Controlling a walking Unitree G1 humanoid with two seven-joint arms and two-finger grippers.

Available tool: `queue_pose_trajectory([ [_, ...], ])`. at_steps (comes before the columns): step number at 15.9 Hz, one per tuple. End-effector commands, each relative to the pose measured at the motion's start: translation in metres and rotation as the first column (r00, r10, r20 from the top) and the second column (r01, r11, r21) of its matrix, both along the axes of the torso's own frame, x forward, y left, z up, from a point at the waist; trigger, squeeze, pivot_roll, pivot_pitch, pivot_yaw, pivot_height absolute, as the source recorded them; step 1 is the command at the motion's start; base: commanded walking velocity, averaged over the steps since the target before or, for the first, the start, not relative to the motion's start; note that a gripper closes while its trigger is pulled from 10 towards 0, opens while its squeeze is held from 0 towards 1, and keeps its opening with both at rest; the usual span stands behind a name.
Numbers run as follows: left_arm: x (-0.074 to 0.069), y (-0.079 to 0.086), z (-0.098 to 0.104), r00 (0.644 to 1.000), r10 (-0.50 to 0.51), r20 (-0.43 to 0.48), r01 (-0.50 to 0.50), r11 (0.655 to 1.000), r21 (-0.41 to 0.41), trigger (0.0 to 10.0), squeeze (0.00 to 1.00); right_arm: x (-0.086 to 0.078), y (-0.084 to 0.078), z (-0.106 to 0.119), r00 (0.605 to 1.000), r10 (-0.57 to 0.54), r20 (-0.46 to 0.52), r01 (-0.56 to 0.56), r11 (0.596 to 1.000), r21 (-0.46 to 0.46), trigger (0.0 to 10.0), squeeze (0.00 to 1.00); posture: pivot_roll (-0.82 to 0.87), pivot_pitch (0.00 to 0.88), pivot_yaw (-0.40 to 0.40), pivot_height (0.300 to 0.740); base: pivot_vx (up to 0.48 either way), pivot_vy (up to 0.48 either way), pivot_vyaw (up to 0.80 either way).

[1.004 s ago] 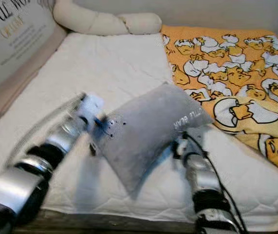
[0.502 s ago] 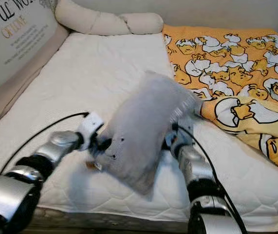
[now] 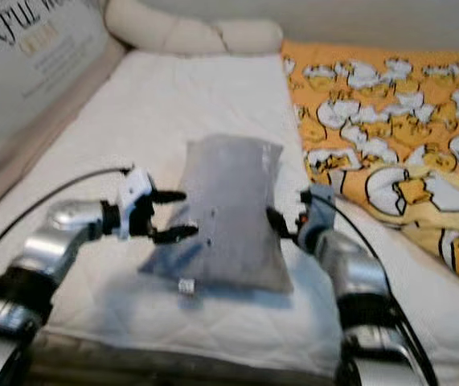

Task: Clean up the room

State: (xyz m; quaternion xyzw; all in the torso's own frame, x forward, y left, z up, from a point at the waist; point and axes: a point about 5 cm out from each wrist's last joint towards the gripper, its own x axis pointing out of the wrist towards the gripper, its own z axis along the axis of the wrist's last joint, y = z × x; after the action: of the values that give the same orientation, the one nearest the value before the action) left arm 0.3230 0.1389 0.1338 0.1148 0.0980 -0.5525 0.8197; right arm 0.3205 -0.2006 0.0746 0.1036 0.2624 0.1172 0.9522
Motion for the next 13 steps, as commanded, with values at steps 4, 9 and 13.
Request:
queue_pose_trajectory([
  [4, -0.01, 0.01, -0.006, 0.997, 0.075, -0.004, -0.075, 0.997, 0.018, 10.0, 0.0, -0.014, -0.037, -0.005, 0.997, -0.067, -0.032, 0.062, 0.989, -0.133, 10.0, 0.0, -0.04, 0.0, -0.007, 0.74, 0.0, 0.0, 0.0],
  [9, 0.048, 0.036, -0.013, 0.726, 0.688, -0.002, -0.688, 0.725, -0.024, 10.0, 1.0, 0.006, -0.04, -0.002, 0.927, -0.368, 0.07, 0.362, 0.929, 0.076, 10.0, 1.0, -0.06, 0.0, 0.007, 0.74, 0.0, 0.0, 0.0],
  [13, 0.046, 0.022, -0.04, 0.682, 0.726, 0.089, -0.729, 0.664, 0.164, 10.0, 1.0, 0.014, 0.001, -0.022, 0.95, -0.311, -0.007, 0.311, 0.95, 0.01, 10.0, 1.0, -0.07, 0.0, 0.016, 0.74, 0.0, 0.0, 0.0],
])
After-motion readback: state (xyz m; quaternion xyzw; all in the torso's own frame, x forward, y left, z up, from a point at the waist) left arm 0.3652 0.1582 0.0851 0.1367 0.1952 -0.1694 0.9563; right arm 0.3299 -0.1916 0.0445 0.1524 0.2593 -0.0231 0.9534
